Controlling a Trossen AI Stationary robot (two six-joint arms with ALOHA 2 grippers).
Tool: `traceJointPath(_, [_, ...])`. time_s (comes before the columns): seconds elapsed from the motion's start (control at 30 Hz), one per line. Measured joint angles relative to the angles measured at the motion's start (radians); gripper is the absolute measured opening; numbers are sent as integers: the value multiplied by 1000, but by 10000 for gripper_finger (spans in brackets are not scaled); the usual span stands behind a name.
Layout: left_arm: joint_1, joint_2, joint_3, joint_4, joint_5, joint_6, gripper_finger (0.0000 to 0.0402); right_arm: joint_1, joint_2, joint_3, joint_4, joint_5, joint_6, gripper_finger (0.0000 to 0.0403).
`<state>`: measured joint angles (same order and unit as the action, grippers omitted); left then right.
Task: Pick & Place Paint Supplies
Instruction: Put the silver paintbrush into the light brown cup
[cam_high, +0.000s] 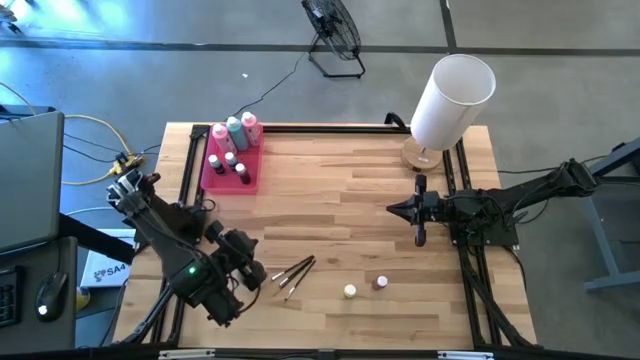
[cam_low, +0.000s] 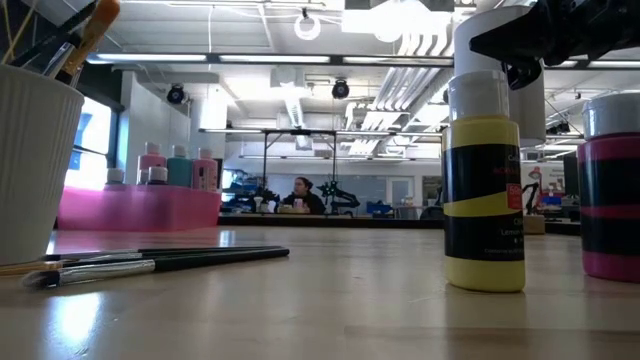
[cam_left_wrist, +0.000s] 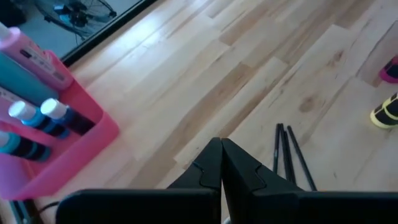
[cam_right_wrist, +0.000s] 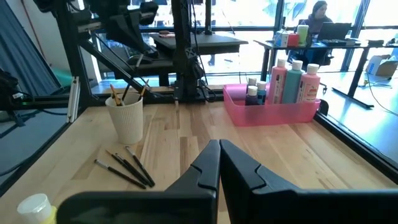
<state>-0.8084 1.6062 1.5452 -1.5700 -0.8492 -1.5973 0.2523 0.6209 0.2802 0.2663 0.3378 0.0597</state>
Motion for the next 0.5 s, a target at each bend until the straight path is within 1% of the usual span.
traceJointPath(0.17, [-16, 0, -47, 9, -19, -64, 0, 0, 0, 0, 0, 0, 0, 3])
traceJointPath(0.43, [-17, 0, -114, 95, -16, -66, 0, 0, 0, 0, 0, 0, 0, 3])
traceJointPath(0.5, [-17, 0, -119, 109, 2, -65, 0, 0, 0, 0, 0, 0, 0, 3])
